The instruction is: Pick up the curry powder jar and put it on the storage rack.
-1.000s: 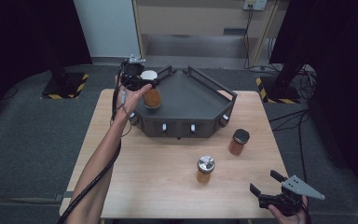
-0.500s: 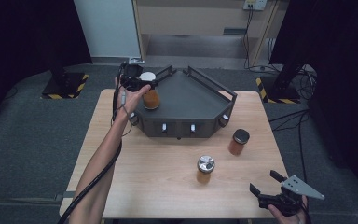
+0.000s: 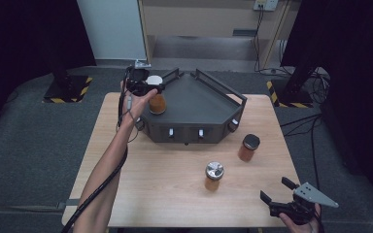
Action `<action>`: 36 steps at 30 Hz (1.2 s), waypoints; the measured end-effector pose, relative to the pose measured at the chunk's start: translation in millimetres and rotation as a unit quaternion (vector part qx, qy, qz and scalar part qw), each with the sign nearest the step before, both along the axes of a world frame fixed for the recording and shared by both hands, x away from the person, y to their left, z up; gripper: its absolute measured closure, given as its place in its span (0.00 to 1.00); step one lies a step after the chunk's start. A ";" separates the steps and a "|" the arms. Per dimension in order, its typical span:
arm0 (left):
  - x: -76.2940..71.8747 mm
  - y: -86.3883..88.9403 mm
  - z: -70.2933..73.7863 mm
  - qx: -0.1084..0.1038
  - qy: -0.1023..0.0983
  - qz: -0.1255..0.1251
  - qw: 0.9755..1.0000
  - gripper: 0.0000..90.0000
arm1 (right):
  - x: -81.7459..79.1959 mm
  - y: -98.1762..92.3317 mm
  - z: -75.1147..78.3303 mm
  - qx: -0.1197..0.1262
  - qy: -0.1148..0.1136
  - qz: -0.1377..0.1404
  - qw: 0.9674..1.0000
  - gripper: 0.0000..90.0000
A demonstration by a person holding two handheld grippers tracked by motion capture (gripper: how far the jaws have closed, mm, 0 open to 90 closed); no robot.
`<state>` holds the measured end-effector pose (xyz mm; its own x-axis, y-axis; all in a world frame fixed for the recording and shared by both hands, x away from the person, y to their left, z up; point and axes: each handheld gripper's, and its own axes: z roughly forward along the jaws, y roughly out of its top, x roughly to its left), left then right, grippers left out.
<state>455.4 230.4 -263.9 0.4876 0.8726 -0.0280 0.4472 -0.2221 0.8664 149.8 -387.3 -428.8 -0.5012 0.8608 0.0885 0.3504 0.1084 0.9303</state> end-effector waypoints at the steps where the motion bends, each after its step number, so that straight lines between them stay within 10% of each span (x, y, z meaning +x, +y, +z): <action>1: -0.6 -0.7 -0.3 -0.001 -0.001 0.002 1.000 0.36 | -0.4 -0.6 -0.5 0.001 -0.002 -0.001 1.000 0.01; 15: -11.8 2.0 9.2 -0.025 -0.021 0.007 0.999 0.16 | -2.9 2.1 -1.3 0.001 -0.006 -0.016 1.000 0.01; 36: -78.9 19.9 41.2 -0.030 -0.089 -0.040 0.995 0.04 | -3.3 4.4 -3.1 0.006 -0.009 -0.019 1.000 0.02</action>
<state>376.5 250.3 -222.8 0.5571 0.8303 0.0134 0.2684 -0.1953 0.9433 146.6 -382.9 -431.9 -0.4702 0.8778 0.0912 0.3380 0.0837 0.9374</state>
